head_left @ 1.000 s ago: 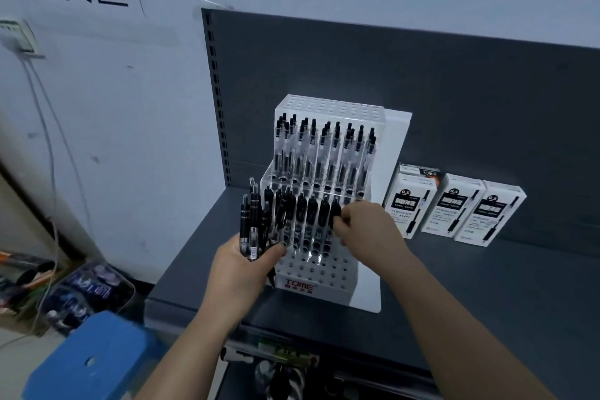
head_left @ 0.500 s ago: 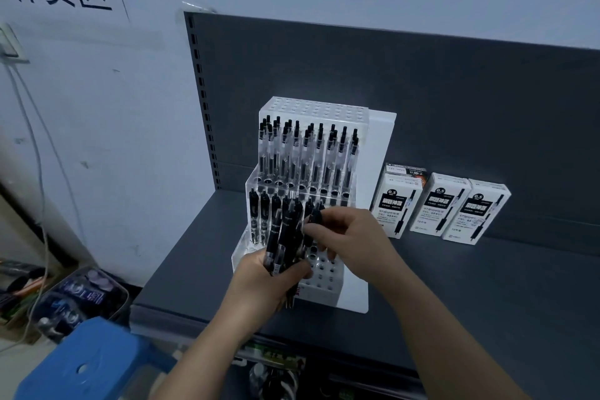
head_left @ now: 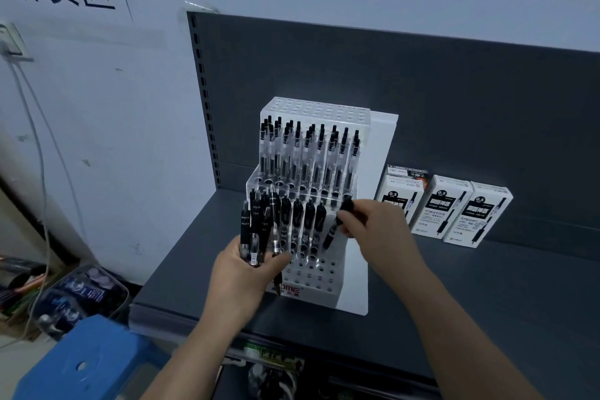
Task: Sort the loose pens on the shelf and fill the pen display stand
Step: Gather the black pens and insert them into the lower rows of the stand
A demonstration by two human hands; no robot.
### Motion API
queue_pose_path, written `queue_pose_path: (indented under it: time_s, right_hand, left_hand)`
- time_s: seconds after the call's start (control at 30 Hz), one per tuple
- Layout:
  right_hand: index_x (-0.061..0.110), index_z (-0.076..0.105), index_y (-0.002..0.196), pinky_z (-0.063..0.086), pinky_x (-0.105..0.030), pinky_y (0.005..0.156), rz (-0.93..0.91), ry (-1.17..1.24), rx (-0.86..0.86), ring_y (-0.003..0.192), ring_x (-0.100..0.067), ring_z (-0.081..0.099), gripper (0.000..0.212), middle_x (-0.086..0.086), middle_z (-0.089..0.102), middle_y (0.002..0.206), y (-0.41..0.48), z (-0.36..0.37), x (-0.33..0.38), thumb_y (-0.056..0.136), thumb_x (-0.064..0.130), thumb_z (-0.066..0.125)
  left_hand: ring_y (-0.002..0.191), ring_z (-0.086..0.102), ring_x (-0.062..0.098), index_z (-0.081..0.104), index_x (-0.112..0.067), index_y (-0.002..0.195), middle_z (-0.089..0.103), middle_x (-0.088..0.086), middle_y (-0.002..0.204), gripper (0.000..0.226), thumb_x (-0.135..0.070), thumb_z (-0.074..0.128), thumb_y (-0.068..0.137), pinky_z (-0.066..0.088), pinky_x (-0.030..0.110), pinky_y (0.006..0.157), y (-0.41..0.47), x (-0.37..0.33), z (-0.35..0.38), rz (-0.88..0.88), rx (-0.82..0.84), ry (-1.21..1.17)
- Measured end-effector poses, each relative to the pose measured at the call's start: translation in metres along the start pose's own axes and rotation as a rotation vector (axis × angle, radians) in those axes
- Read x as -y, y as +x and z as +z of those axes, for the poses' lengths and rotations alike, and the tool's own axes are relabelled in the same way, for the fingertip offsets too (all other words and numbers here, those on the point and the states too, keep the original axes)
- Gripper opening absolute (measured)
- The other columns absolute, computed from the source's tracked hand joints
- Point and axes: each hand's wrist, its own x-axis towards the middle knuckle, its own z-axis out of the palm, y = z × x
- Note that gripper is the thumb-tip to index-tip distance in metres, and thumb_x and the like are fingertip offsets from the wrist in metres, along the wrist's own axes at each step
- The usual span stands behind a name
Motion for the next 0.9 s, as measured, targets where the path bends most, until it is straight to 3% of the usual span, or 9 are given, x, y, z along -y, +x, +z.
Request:
queue_pose_path:
  time_s: [0.23, 0.4, 0.53, 0.63, 0.73, 0.83, 0.9]
  right_hand:
    - [0.005, 0.059, 0.069, 0.058, -0.037, 0.067, 0.019, -0.253, 0.154, 0.062, -0.019, 0.069, 0.04, -0.009, 0.07, 0.066, 0.012, 0.014, 0.0, 0.098, 0.031, 0.052]
    - [0.011, 0.046, 0.062, 0.057, -0.036, 0.071, -0.02, -0.438, 0.213, 0.069, -0.022, 0.068, 0.043, -0.011, 0.067, 0.073, 0.015, 0.013, 0.006, 0.099, 0.033, 0.051]
    - [0.008, 0.052, 0.063, 0.058, -0.038, 0.071, 0.022, -0.427, 0.236, 0.066, -0.022, 0.068, 0.042, -0.011, 0.067, 0.07, 0.015, 0.017, 0.005, 0.097, 0.033, 0.052]
    - [0.007, 0.064, 0.066, 0.057, -0.035, 0.067, 0.066, -0.282, 0.175, 0.058, -0.02, 0.066, 0.044, -0.008, 0.067, 0.062, 0.005, 0.009, 0.003, 0.095, 0.038, 0.055]
    - [0.018, 0.069, 0.073, 0.055, -0.028, 0.059, 0.128, 0.118, 0.09, 0.053, -0.012, 0.062, 0.03, 0.0, 0.068, 0.063, -0.011, -0.004, 0.013, 0.091, 0.041, 0.06]
    - [0.019, 0.071, 0.082, 0.049, -0.02, 0.053, 0.155, 0.373, 0.195, 0.047, -0.004, 0.055, 0.011, 0.004, 0.066, 0.059, -0.019, -0.008, 0.019, 0.088, 0.028, 0.068]
    - [0.014, 0.073, 0.084, 0.052, -0.022, 0.056, 0.168, 0.467, 0.188, 0.051, -0.01, 0.06, 0.007, -0.001, 0.069, 0.06, -0.019, -0.012, 0.015, 0.088, 0.018, 0.069]
  left_hand:
    - [0.035, 0.04, 0.001, 0.056, -0.012, 0.071, 0.047, -0.01, 0.041, 0.024, -0.019, 0.079, 0.077, 0.033, 0.014, 0.041, 0.001, 0.0, -0.001, -0.008, 0.013, -0.031]
    - [0.036, 0.044, -0.001, 0.059, -0.015, 0.071, 0.051, -0.012, 0.041, 0.02, -0.016, 0.078, 0.077, 0.035, 0.019, 0.047, 0.0, -0.002, 0.002, -0.017, 0.045, -0.088]
    - [0.037, 0.044, -0.001, 0.062, -0.012, 0.075, 0.051, -0.013, 0.042, 0.016, -0.015, 0.077, 0.078, 0.035, 0.019, 0.047, -0.001, -0.003, 0.004, -0.022, 0.061, -0.096]
    - [0.036, 0.043, -0.001, 0.063, -0.012, 0.077, 0.051, -0.012, 0.042, 0.015, -0.017, 0.078, 0.078, 0.034, 0.017, 0.045, -0.002, -0.002, 0.006, -0.039, 0.088, -0.091]
    - [0.037, 0.044, 0.001, 0.066, -0.012, 0.08, 0.053, -0.011, 0.043, 0.014, -0.017, 0.078, 0.078, 0.035, 0.019, 0.045, -0.004, -0.002, 0.011, -0.073, 0.131, -0.082]
    - [0.036, 0.041, 0.008, 0.065, -0.01, 0.079, 0.051, -0.006, 0.043, 0.013, -0.013, 0.078, 0.078, 0.034, 0.022, 0.041, -0.008, -0.004, 0.022, -0.101, 0.188, -0.079]
    - [0.036, 0.039, 0.01, 0.066, -0.011, 0.082, 0.049, -0.004, 0.043, 0.011, -0.016, 0.076, 0.081, 0.033, 0.021, 0.038, -0.01, -0.005, 0.026, -0.112, 0.199, -0.085]
